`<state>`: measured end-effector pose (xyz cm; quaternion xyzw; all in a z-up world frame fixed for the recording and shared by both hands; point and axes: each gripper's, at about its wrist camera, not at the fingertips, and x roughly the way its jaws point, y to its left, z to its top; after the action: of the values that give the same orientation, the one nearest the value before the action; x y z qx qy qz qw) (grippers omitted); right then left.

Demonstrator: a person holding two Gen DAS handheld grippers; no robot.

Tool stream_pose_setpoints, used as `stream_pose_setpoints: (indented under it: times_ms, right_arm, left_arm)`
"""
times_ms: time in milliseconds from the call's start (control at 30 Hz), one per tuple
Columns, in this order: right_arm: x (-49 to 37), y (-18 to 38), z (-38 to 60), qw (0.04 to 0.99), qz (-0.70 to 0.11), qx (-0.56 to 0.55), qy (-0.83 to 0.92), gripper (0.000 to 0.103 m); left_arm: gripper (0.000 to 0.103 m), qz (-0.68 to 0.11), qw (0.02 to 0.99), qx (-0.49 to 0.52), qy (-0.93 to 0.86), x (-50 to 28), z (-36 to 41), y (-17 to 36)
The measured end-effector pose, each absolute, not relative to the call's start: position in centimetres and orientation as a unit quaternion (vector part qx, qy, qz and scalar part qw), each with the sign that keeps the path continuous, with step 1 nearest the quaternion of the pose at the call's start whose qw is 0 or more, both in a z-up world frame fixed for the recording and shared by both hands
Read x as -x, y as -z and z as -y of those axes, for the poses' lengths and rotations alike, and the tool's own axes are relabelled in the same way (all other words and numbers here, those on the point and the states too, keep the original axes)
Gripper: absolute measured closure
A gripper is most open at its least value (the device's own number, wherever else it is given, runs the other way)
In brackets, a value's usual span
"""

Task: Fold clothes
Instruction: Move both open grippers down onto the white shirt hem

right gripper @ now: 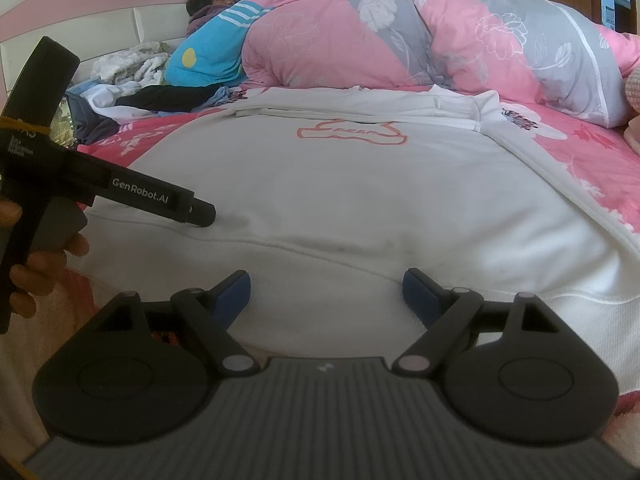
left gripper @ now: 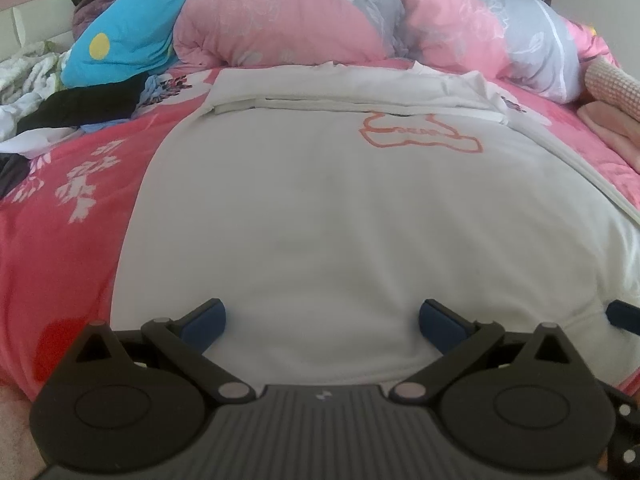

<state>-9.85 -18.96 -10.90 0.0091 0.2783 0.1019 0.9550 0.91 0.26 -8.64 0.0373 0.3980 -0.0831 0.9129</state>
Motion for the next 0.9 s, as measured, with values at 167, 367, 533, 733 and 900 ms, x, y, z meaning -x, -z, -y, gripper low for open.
stream_pose_setpoints:
  times_ms: [167,367,533,733,900]
  right_arm:
    - [9.9,10.9,18.9,0.955,-0.278,-0.010,-0.102,0.018]
    - [9.8,10.9,18.9,0.955,-0.278,-0.011,-0.103,0.016]
    - [9.8,11.0,19.0,0.955,-0.277,-0.012,-0.104,0.016]
    - [9.9,11.0,18.8,0.955,-0.277,-0.012,-0.104,0.016]
    - [9.8,11.0,18.9,0.955,-0.277,-0.012,-0.104,0.016]
  left_arm:
    - [0.000,-0.397,0.914,-0.037,0.080,-0.7,-0.2,8.6]
    - [0.000,-0.400,0.913,-0.034,0.072,-0.7,0.0,8.4]
    - [0.000,-0.400,0.913,-0.033,0.072,-0.5,-0.2,8.2]
    - [0.000,-0.384,0.920,-0.034,0.070,0.5,-0.8,7.3]
    - [0.000,-0.379,0.923,-0.023,0.062,1.4,-2.2,6.9]
